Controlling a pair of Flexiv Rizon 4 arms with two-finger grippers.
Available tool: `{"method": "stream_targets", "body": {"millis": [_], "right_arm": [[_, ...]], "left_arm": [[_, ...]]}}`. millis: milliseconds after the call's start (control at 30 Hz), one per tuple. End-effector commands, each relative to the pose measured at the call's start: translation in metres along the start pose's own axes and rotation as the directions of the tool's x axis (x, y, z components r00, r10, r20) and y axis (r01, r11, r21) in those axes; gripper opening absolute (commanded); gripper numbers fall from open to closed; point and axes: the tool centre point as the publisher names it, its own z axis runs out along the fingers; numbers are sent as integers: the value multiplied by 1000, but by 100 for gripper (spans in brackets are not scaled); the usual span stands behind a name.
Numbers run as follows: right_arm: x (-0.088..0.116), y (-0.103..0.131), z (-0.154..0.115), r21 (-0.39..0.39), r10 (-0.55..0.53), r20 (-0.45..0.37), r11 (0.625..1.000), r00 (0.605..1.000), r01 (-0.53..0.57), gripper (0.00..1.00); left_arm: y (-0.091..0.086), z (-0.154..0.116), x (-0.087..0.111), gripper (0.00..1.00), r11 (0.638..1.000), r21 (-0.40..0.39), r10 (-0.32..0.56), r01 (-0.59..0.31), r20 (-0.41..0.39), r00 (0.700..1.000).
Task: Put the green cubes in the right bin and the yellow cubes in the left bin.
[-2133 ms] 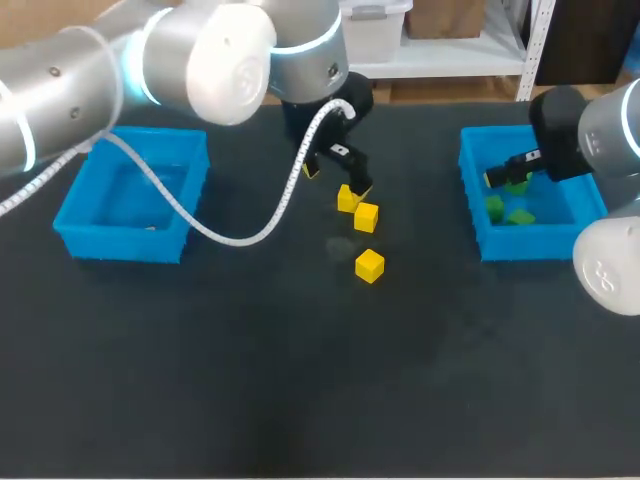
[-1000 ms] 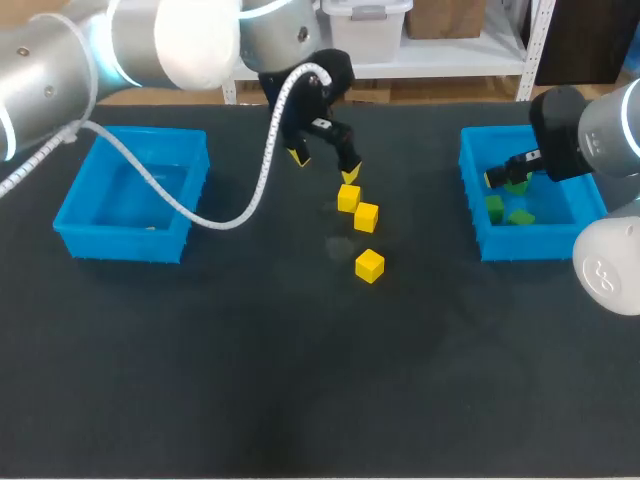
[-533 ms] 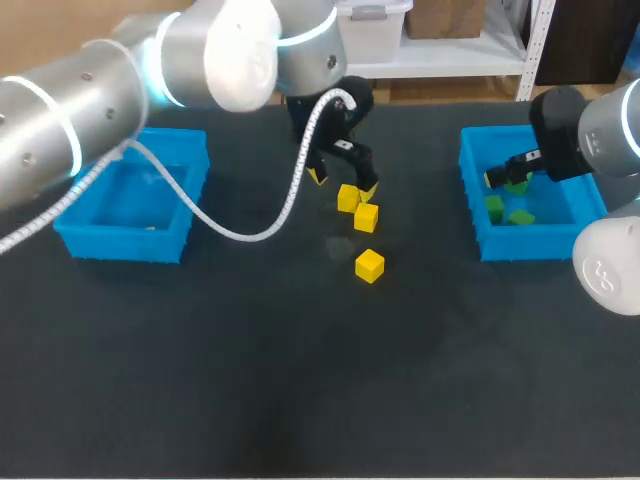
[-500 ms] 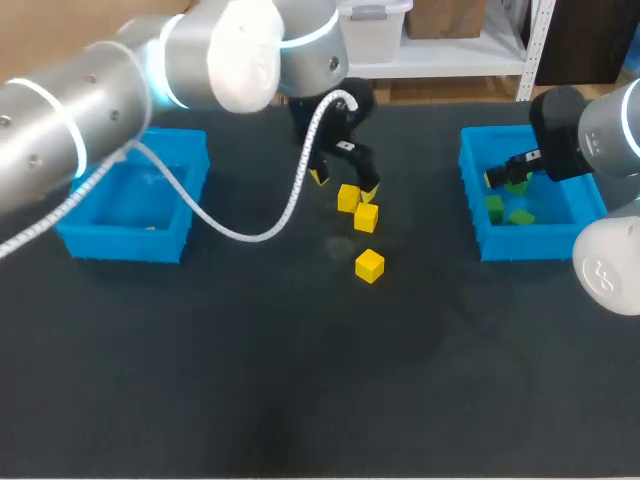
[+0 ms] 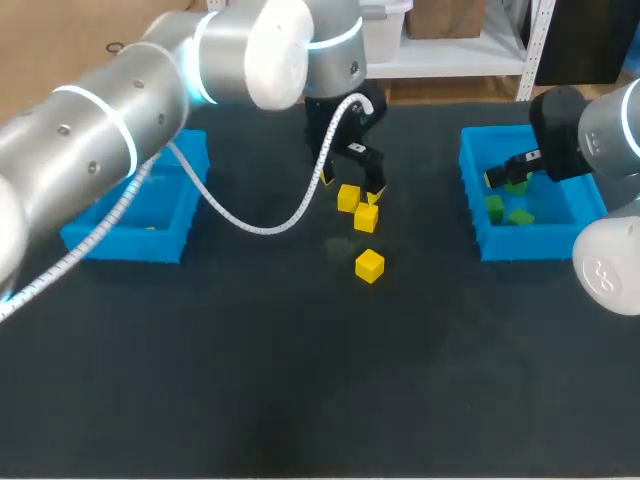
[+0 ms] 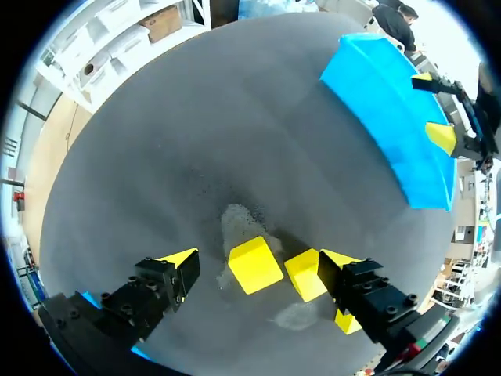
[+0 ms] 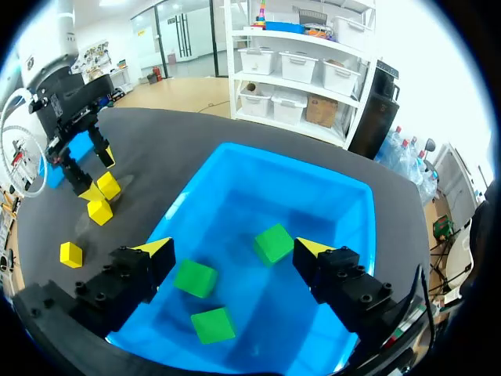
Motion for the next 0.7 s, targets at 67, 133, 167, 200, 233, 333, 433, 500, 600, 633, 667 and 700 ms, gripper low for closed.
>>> {"method": "stream_targets", "body": {"millis": [67,133,167,200,233,333,433,500,600,633,667,700], "right_arm": [[0,0,-1,-1,0,-1,1000,1000,0,100],[0,0,-1,-1,0,-1,1000,1000,0,100],[0,0,-1,-1,0,-1,1000,1000,0,100],[0,0,-1,-1,0,-1,1000,1000,0,100],[0,0,-1,-1,0,-1,1000,1000,0,100],[0,0,-1,-1,0,-1,1000,1000,0,100],[0,0,-1,-1,0,-1,1000,1000,0,100],[0,0,-1,-1,0,-1,1000,1000,0,100],[0,0,-1,-1,0,-1,1000,1000,0,100],[0,0,-1,-1,0,-1,1000,1000,0,100],[0,0,-1,-1,0,-1,1000,1000,0,100],[0,0,-1,-1,0,-1,1000,1000,0,100]], "left_arm": [[-3,4,-7,100,1000,-10,7,-8,-91,996],[-3,6,-7,100,1000,-26,10,-13,-103,995],[-3,7,-7,100,1000,-27,11,-14,-105,994],[-4,8,-6,84,1000,-27,11,-14,-107,994],[-4,8,-6,51,1000,-27,11,-14,-108,994],[-4,9,-6,35,999,-30,10,-13,-113,994],[-4,10,-5,0,999,-37,8,-13,-121,993],[-3,10,-5,10,999,-39,7,-12,-127,992],[-3,10,-5,100,999,-42,6,-11,-128,992],[-3,10,-4,100,999,-43,5,-11,-128,992],[-2,9,-4,100,999,-44,5,-10,-127,992],[-2,9,-4,100,999,-45,4,-10,-127,992]]}}
